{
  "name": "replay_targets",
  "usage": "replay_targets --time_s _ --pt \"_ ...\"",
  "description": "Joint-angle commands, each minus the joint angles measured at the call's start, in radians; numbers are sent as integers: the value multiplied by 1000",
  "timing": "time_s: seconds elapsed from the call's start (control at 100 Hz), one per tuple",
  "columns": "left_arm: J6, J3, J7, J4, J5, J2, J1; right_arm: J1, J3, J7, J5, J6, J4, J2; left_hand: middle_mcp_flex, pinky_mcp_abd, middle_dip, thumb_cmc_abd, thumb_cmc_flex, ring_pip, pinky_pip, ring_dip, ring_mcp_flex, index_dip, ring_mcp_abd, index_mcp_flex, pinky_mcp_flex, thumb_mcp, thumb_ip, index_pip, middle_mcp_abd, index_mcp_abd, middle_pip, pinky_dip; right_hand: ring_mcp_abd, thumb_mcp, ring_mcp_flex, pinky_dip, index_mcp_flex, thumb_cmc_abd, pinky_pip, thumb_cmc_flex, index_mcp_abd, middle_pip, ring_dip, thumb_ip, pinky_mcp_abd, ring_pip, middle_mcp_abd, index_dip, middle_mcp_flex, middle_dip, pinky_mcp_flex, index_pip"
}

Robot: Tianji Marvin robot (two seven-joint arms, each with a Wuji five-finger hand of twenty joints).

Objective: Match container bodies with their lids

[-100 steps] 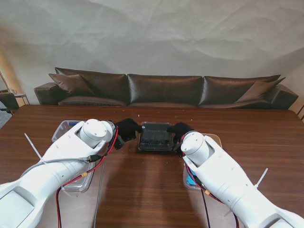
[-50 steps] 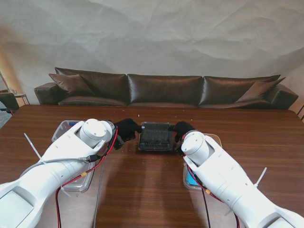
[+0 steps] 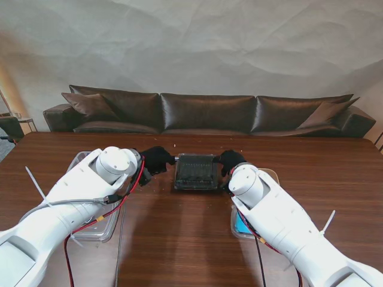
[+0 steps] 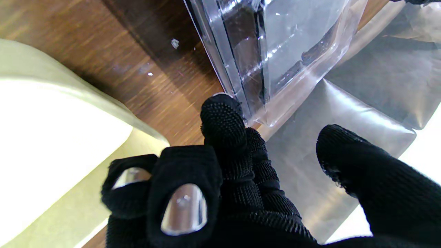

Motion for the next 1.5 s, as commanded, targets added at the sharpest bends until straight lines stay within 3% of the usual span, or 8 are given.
replay_targets --time_s 0.0,0.19,0.41,0.72,1.02,1.29,1.49 --pt "-10 -10 -10 -17 9 8 -5 -1 -1 0 -7 -15 1 -7 -1 -32 1 49 6 23 5 1 14 12 72 14 -30 -14 -12 13 48 -35 13 25 8 -13 25 -40 15 -18 70 -26 -44 6 -15 -10 31 4 59 -3 -17 -12 363 8" --pt "-34 -15 14 -8 26 6 -17 2 -4 -32 -19 -77 19 -12 -18 -35 -44 47 7 -43 2 -16 -12 28 90 31 -33 -13 -13 17 63 -82 -69 20 12 1 25 -43 80 -34 59 -16 -117 -3 -20 -14 43 -6 58 -4 -16 -17 362 8" --pt "-64 18 12 72 0 -24 -60 25 -18 -23 -20 -160 67 -12 -42 -42 -80 48 7 -94 -10 -22 -42 35 104 36 -55 -13 -13 17 77 -109 -132 16 15 6 25 -51 123 -38 36 -12 -158 -9 -27 -20 58 -22 57 -12 -25 -16 358 -14" --pt "-98 60 -2 173 -30 -67 -108 100 -67 26 -26 -207 171 -23 -51 -47 -88 48 8 -110 -18 -18 -55 37 107 32 -70 -13 -13 13 82 -116 -147 16 15 0 25 -51 116 -32 34 -14 -167 -9 -28 -20 62 -24 52 -13 -21 -13 358 -24" --pt "-108 74 -11 208 -40 -82 -118 122 -87 34 -21 -231 201 -32 -51 -49 -86 48 9 -111 -20 -14 -56 37 106 28 -75 -13 -13 11 82 -104 -144 16 6 -1 25 -50 116 -34 35 -13 -178 -11 -27 -19 58 -22 50 -10 -17 -11 358 -25" --pt "-98 63 1 201 -26 -74 -106 142 -108 52 -10 -254 243 -44 -49 -47 -84 48 9 -109 -18 -12 -50 36 104 26 -72 -13 -13 8 81 -94 -139 17 11 -5 25 -46 113 -35 41 -15 -171 -11 -24 -19 53 -15 47 -9 -1 -10 359 -27" --pt "-113 68 -1 252 -35 -95 -120 153 -120 61 -4 -260 264 -51 -51 -47 -84 49 9 -109 -21 -11 -54 34 104 25 -77 -14 -13 7 82 -102 -139 17 11 -6 25 -44 115 -32 41 -16 -167 -13 -23 -19 54 -14 47 -8 3 -9 359 -25"
